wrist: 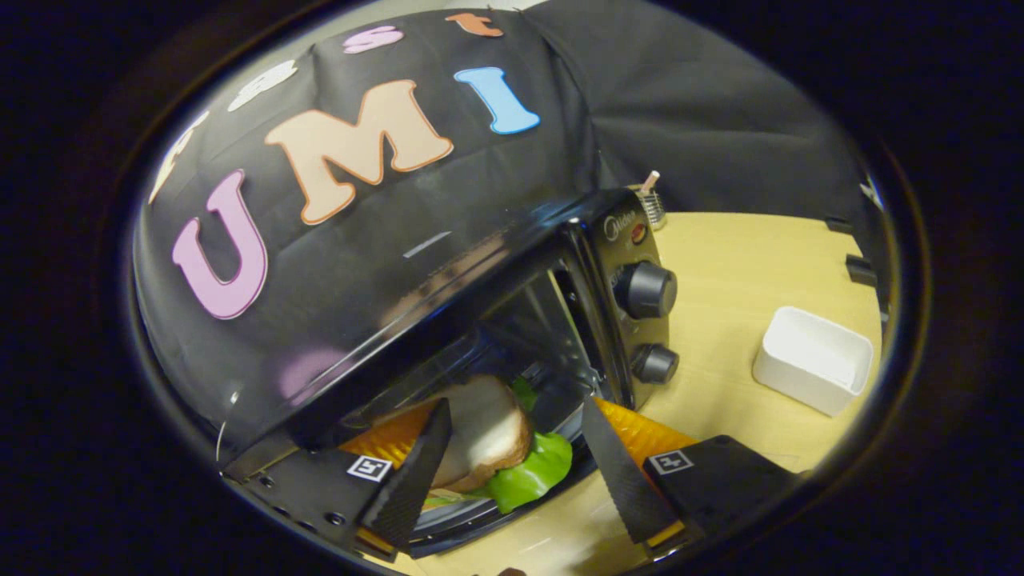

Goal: Open the toaster oven, put the food inside, and close the toaster oven door.

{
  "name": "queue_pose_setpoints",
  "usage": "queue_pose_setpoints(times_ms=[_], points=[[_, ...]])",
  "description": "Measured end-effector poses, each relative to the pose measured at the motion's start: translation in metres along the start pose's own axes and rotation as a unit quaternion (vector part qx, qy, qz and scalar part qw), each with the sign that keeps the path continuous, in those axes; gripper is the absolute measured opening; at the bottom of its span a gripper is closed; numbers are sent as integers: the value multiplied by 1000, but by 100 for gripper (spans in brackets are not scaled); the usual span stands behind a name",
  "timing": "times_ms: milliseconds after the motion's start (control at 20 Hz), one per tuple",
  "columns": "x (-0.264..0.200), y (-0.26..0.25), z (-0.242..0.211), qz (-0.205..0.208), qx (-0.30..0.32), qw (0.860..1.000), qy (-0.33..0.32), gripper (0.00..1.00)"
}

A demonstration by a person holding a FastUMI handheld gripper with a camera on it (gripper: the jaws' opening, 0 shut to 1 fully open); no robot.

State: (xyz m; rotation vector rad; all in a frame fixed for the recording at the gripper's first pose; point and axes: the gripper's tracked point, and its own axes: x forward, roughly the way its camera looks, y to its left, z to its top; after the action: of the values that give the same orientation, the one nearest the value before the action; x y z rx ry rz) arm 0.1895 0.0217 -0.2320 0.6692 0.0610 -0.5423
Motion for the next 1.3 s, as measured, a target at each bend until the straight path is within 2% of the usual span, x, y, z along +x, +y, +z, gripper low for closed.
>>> queue_pose_setpoints(times_ms=[200, 450, 550, 800, 1000, 1300], points=[[-25, -6, 10, 13, -37, 999, -5, 100], [-72, -16, 4, 21, -142, 989, 38, 100], [-92, -18, -9, 33, -187, 979, 68, 100], [-144, -36, -56, 54, -282, 945, 159, 100], [-179, -52, -92, 69, -324, 918, 220, 99], [-194, -66, -132, 90, -351, 896, 257, 97]])
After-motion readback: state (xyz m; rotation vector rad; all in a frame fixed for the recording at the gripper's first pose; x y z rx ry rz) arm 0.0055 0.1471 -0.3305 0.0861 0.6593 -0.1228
